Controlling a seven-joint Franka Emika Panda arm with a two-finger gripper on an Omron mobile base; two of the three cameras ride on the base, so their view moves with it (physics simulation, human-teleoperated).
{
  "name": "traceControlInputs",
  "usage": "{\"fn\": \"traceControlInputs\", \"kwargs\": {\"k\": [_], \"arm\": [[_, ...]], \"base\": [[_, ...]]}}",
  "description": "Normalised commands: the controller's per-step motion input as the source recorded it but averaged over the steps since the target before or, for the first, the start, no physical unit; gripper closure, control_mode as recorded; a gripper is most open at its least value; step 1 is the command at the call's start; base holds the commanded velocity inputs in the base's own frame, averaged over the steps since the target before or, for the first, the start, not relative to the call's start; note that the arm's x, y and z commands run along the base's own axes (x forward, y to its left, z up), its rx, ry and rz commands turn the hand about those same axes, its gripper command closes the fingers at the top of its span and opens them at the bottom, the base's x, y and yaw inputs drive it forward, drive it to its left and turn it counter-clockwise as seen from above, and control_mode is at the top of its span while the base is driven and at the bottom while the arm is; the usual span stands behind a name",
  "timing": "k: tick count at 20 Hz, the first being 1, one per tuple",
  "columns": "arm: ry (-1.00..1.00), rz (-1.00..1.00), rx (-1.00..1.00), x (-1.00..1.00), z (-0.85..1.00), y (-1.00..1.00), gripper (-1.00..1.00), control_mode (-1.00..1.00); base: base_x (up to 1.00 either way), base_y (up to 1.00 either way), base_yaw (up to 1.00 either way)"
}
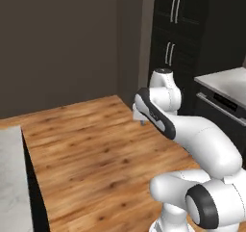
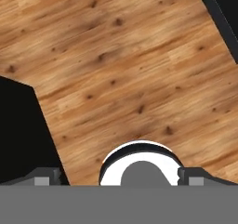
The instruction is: Four empty soda cans are scattered around the kitchen. Gather all the cans and cluster them next to the stove for recycling.
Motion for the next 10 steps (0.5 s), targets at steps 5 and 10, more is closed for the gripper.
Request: {"fn": "traceControlInputs", "kwargs": {"k": [5, 10], "arm": [[0.0, 0.0, 0.0, 0.0, 0.0, 0.0, -1.0, 1.0], [0.0, 0.0, 0.0, 0.0, 0.0, 0.0, -1.0, 1.0]], "base": [[0.52, -0.08, 0.51], [0.48, -0.06, 0.56]]}}
